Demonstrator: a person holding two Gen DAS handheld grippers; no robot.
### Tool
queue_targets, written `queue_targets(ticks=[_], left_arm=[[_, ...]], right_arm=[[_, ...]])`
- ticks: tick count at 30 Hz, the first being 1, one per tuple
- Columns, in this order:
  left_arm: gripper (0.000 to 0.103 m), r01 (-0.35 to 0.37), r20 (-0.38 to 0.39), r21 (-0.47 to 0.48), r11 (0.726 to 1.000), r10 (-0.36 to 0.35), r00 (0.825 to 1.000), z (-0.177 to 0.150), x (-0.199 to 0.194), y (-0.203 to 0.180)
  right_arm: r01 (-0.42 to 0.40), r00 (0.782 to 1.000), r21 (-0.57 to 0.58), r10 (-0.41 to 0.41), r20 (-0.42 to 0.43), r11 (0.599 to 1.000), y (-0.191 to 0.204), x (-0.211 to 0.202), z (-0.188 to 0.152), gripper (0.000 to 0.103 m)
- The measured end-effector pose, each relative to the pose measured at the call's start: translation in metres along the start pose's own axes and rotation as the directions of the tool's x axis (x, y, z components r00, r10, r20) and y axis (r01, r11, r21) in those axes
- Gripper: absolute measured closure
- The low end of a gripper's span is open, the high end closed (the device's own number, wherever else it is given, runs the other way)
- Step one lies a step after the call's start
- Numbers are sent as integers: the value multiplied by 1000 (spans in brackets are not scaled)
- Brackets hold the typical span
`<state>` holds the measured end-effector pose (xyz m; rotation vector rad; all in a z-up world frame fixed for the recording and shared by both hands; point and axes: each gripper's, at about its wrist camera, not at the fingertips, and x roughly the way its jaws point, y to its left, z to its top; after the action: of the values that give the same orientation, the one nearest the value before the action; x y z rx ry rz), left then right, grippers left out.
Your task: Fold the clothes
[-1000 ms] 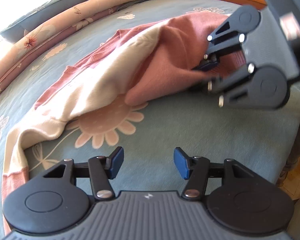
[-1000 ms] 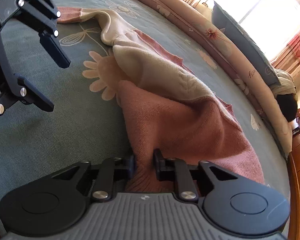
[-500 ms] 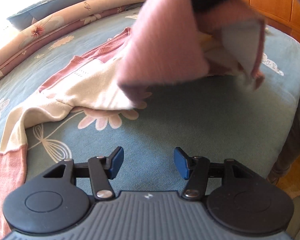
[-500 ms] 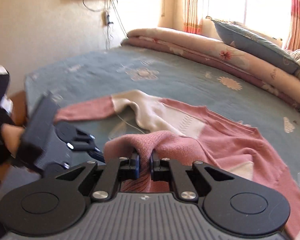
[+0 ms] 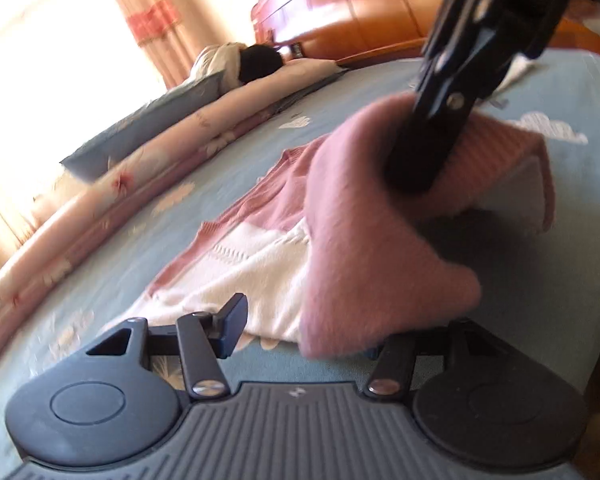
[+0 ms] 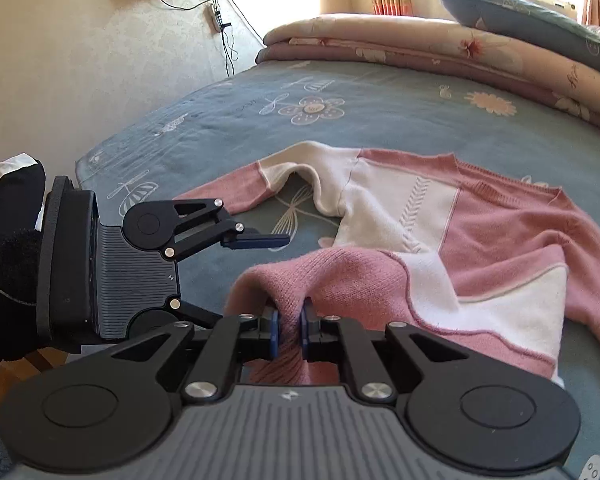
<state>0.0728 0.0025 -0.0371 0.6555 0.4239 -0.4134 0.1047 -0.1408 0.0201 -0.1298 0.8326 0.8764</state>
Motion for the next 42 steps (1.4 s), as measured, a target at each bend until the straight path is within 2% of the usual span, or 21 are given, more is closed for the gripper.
queue_targets(ticks=[2,3,4,6,7,9,11,16,18,20,23,24,26,28,31,33,36,38,42], left_arm=[[47,-3,38,57,998,1,999,0,0,-8],[61,-1,56,75,997,-3,998,0,-1,-11],[83,6,69,81,997,-12,998,1,-2,-13],[98,15,90,68,998,-21,996,2,-5,-13],[98,18,106,52,998,-23,994,4,-7,-12],[99,-5,127,22,1000,2,992,7,-13,-5],[99,-47,134,-12,999,48,990,11,-17,6],[99,-141,73,-173,975,156,985,8,-15,58],[99,-177,0,-261,949,184,983,-2,-7,85],[98,-212,-94,-373,903,190,977,-21,6,113],[97,-261,-226,-474,841,170,959,-51,30,136],[97,-275,-263,-489,828,161,951,-61,37,140],[96,-288,-310,-476,831,148,939,-78,48,137],[97,-294,-334,-443,847,149,931,-84,53,128],[97,-295,-339,-428,854,151,929,-84,54,122],[97,-293,-338,-425,856,151,929,-82,56,123],[97,-288,-338,-403,868,152,929,-79,60,123],[97,-287,-338,-389,876,154,928,-78,61,122],[97,-284,-344,-387,877,148,927,-80,65,122]], right_arm=[[-5,1000,14,5,-16,1000,0,6,-4,89],[-3,1000,17,4,-21,1000,-1,7,-6,88],[2,1000,20,-1,-25,1000,-1,8,-8,86],[23,999,20,-22,-30,1000,-3,6,-11,80],[33,999,17,-32,-29,999,-4,3,-12,77],[50,999,16,-50,-17,999,-5,-7,-16,66],[62,998,23,-62,21,998,-7,-22,-19,49],[92,987,86,-102,123,992,-27,-64,-29,40],[120,981,122,-137,137,985,-39,-74,-35,40],[161,976,167,-182,121,973,-53,-75,-41,40],[207,971,213,-228,79,955,-74,-64,-54,40],[218,970,228,-236,56,949,-80,-56,-59,40],[234,969,261,-246,13,937,-93,-40,-68,40],[210,976,304,-220,-2,929,-103,-25,-77,40],[193,977,337,-211,15,921,-111,-11,-85,40],[223,968,313,-247,37,923,-110,-2,-84,40],[305,946,175,-319,60,936,-98,8,-78,40],[322,944,71,-326,49,944,-91,20,-75,40],[387,922,-61,-387,17,920,-89,49,-73,40]])
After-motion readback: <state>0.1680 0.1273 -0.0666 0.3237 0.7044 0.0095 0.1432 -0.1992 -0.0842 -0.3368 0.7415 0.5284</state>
